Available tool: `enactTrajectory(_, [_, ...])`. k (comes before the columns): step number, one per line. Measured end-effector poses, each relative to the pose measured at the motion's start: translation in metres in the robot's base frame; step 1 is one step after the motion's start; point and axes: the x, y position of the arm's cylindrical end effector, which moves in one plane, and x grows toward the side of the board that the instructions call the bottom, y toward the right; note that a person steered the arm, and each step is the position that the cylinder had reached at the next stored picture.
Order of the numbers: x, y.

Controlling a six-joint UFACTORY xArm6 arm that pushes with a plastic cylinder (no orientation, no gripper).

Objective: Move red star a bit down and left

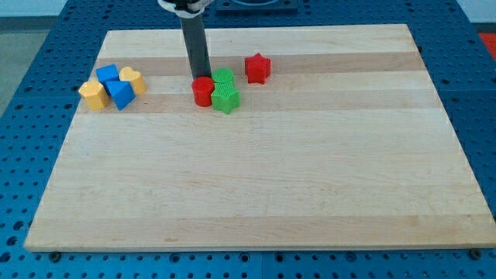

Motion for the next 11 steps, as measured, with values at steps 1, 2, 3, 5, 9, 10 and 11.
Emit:
enactTrajectory(1, [-0.061, 0.007])
enactTrajectory(2, [-0.078, 0.060])
enactTrajectory(3, [-0.070, 0.107])
enactTrajectory(5, [-0.040, 0.119])
enactTrajectory(9, [-0.004, 0.119])
enactTrajectory(10, [-0.002, 0.119])
enactTrajectory(11, [0.008, 0.119])
